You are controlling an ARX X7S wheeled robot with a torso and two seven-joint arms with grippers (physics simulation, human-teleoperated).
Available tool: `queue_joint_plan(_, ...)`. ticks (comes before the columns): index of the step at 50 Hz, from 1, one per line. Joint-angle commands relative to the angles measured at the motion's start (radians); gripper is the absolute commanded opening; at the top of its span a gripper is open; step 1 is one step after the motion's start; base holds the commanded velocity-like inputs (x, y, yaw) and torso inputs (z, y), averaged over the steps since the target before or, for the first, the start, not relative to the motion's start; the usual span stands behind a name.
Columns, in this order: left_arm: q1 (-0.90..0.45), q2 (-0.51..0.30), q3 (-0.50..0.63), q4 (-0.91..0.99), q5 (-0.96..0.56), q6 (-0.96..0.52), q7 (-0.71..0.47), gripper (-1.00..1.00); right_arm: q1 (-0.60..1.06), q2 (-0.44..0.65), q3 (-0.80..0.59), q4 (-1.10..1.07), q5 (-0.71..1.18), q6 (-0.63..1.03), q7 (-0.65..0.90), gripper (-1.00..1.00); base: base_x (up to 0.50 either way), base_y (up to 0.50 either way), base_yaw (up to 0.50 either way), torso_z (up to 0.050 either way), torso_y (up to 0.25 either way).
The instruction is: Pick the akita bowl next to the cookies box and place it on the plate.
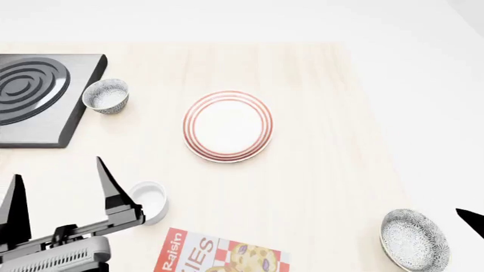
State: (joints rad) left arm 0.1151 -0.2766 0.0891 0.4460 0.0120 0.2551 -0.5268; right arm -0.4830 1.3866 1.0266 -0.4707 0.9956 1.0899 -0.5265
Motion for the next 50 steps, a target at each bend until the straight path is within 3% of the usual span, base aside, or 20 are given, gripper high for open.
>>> queue_joint_plan(1, -0.003, 0.016, -0.007, -0.009, 0.022, -0.009, 0.019, 1.00, 0.000, 0.001, -0.016, 0.021, -0.023, -0.022, 0.009, 1.00, 0.00, 0.00, 0.00, 0.000, 0.000)
queue_joint_plan(11, -0.005, 0.013, 0.001, -0.009, 0.026, -0.016, 0.016, 1.00, -0.013, -0.026, -0.044, 0.022, -0.061, -0.033, 0.021, 1.00, 0.00, 0.00, 0.00, 0.000, 0.000)
queue_joint_plan(14, -0.006, 0.011, 0.003, -0.009, 0.027, -0.018, 0.016, 1.00, 0.001, -0.005, -0.094, 0.058, -0.046, -0.079, 0.102, 1.00, 0.00, 0.00, 0.00, 0.000, 0.000)
queue_joint_plan(16, -0.007, 0.010, 0.003, -0.008, 0.027, -0.021, 0.014, 1.00, 0.028, 0.036, -0.157, 0.129, 0.045, -0.128, 0.236, 1.00, 0.00, 0.00, 0.00, 0.000, 0.000)
queue_joint_plan(25, -0.008, 0.007, 0.008, -0.013, 0.026, -0.019, 0.012, 1.00, 0.049, 0.056, -0.205, 0.145, 0.082, -0.199, 0.328, 1.00, 0.00, 0.00, 0.00, 0.000, 0.000)
queue_joint_plan(27, -0.008, 0.007, 0.009, -0.015, 0.027, -0.018, 0.011, 1.00, 0.054, 0.116, -0.258, 0.240, 0.175, -0.276, 0.508, 1.00, 0.00, 0.00, 0.00, 0.000, 0.000)
queue_joint_plan(40, -0.011, 0.003, 0.018, -0.021, 0.026, -0.018, 0.007, 1.00, 0.067, 0.089, -0.242, 0.181, 0.121, -0.261, 0.397, 1.00, 0.00, 0.00, 0.00, 0.000, 0.000)
queue_joint_plan(45, -0.010, 0.001, 0.020, -0.025, 0.025, -0.014, 0.006, 1.00, 0.053, 0.095, -0.296, 0.193, 0.025, -0.410, 0.475, 1.00, 0.00, 0.00, 0.00, 0.000, 0.000)
queue_joint_plan(50, -0.011, 0.000, 0.023, -0.020, 0.025, -0.021, 0.005, 1.00, 0.044, 0.082, -0.302, 0.169, 0.004, -0.385, 0.471, 1.00, 0.00, 0.00, 0.00, 0.000, 0.000)
